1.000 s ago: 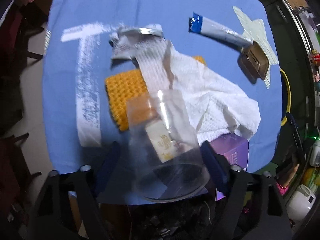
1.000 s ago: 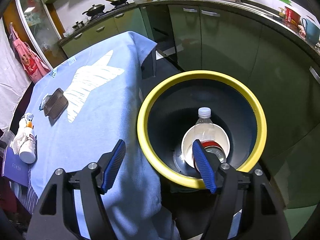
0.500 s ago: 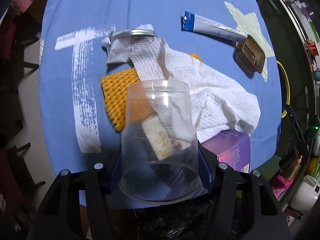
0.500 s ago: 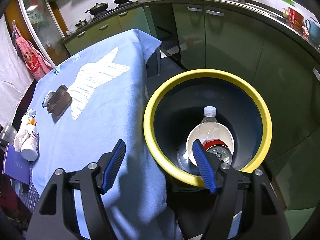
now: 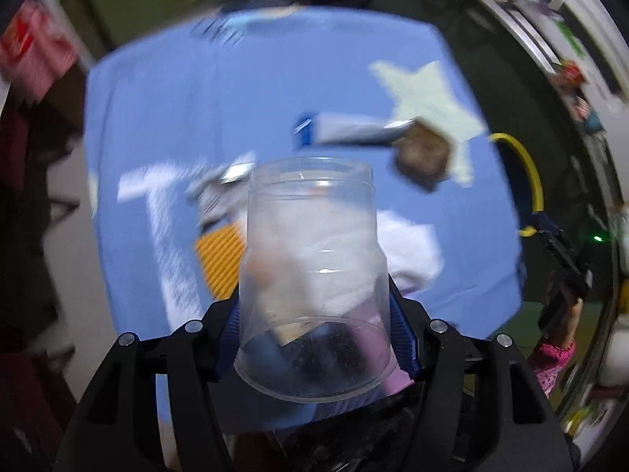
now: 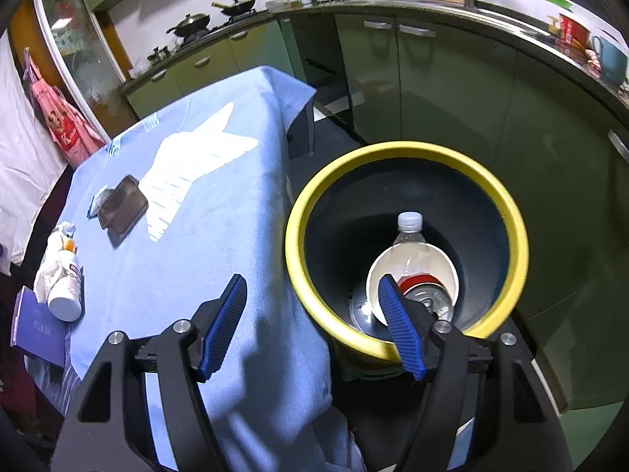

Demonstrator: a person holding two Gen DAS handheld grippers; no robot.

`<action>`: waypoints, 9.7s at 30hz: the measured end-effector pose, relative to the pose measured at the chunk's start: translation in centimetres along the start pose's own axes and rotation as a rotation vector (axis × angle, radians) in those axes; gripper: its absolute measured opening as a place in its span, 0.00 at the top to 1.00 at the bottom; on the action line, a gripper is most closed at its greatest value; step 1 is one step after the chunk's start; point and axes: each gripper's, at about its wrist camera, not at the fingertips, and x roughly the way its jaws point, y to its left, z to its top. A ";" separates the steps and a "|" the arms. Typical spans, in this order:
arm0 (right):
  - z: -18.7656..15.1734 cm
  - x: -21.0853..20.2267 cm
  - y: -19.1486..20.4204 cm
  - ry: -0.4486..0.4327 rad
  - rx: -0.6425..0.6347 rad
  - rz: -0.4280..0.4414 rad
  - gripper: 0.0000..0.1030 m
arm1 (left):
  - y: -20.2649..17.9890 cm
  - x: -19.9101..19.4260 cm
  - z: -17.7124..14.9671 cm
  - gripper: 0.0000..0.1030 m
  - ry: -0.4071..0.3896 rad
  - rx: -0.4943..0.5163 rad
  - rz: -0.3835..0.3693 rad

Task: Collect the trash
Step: 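Carry the plastic cup over the bin and open the left gripper, then move the right gripper to the brown plastic tray and grasp it, then carry the brown tray over the bin and open the right gripper, then grasp the white tube with blue cap with the left gripper, then carry the white tube over the bin and open the left gripper, then move the right gripper to the purple box and grasp it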

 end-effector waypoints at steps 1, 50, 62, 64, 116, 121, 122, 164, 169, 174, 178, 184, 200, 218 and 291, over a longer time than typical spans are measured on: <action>0.0 -0.4 -0.2 -0.006 0.003 -0.004 0.36 | -1.2 -0.4 0.3 0.39 -0.018 0.030 -0.006; -0.9 -5.0 0.8 -0.107 0.028 0.002 0.33 | -10.5 -4.0 8.0 0.04 -0.750 0.266 -0.173; 4.5 1.6 15.3 -0.006 -0.301 0.163 0.33 | 13.1 -0.8 2.9 0.04 -0.998 -0.128 0.065; 5.6 2.9 16.3 0.018 -0.305 0.167 0.36 | 14.4 0.3 2.9 0.04 -0.995 -0.147 0.072; 7.0 2.3 -2.7 -0.015 0.163 -0.188 0.95 | 12.5 4.6 2.6 0.04 -0.913 -0.128 0.075; 6.5 4.4 -5.2 0.023 0.239 -0.210 0.81 | 12.5 4.7 2.7 0.04 -0.906 -0.127 0.080; 6.4 4.7 -5.6 0.023 0.262 -0.216 0.74 | 12.4 4.8 2.7 0.04 -0.905 -0.126 0.081; 0.3 -2.4 1.1 -0.091 0.171 -0.076 0.52 | -4.4 13.6 10.5 0.13 -0.165 0.664 -0.043; 0.1 -2.4 0.5 -0.088 0.180 -0.071 0.52 | -5.3 16.6 11.7 0.28 -0.102 0.679 -0.026; -0.1 -2.2 0.3 -0.085 0.181 -0.061 0.52 | -5.3 17.2 12.1 0.38 -0.081 0.671 -0.035; -0.2 -1.8 0.3 -0.079 0.182 -0.053 0.51 | -4.9 17.6 11.8 0.42 -0.072 0.668 -0.022; -0.4 -1.5 0.6 -0.073 0.179 -0.049 0.51 | -4.4 17.4 11.8 0.56 -0.088 0.644 -0.021; -0.5 -1.9 0.8 -0.079 0.176 -0.050 0.51 | -3.6 14.4 10.3 0.75 -0.139 0.654 -0.004; -3.1 -5.9 -5.8 -0.148 0.301 -0.078 0.51 | -22.3 10.6 9.6 0.75 -0.120 0.948 -0.179; -10.2 -6.1 31.1 -0.127 -0.410 0.286 0.24 | 15.4 5.5 -1.2 0.06 -0.953 -0.297 0.331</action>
